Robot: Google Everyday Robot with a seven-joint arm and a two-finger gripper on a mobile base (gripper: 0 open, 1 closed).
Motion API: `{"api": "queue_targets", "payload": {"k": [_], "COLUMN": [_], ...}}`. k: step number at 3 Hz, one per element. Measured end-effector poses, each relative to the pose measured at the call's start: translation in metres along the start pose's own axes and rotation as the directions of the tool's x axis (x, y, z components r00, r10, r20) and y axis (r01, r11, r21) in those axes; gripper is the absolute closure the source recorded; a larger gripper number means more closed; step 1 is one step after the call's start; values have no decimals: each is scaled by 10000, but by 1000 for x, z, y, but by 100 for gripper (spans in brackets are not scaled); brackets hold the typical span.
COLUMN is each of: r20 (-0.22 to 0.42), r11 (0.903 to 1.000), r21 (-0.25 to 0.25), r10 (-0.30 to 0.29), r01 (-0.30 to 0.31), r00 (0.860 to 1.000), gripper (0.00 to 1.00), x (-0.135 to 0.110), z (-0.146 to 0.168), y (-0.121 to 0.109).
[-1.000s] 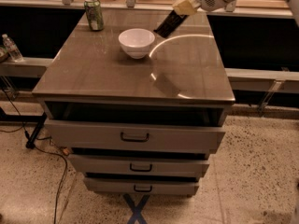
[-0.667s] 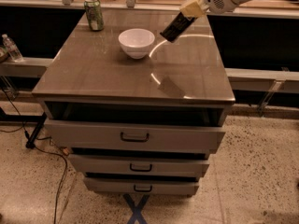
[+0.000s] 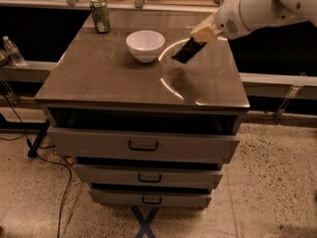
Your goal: Pick rxbar chocolate from white bowl and place on counter
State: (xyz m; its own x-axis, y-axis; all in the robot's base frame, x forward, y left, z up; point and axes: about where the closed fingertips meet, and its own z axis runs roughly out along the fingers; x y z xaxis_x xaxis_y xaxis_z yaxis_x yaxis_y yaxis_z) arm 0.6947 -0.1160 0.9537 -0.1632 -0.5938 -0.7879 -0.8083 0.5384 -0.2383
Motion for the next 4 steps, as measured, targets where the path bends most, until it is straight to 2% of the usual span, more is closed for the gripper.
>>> {"api": "queue_targets", "payload": {"k": [1, 2, 3, 4], "r20": [-231, -373, -519, -561], "r11": [9956, 9917, 9912, 9943], "r21": [-747, -1024, -969, -592], "r10": [553, 741, 853, 859], "r01": [-568, -776, -900, -892], "r00": [9982, 9966, 9950, 9947], "gripper": [54, 31, 7, 0], "x": [28, 39, 46, 45], "z": [21, 27, 16, -7], "y": [24, 33, 34, 19]}}
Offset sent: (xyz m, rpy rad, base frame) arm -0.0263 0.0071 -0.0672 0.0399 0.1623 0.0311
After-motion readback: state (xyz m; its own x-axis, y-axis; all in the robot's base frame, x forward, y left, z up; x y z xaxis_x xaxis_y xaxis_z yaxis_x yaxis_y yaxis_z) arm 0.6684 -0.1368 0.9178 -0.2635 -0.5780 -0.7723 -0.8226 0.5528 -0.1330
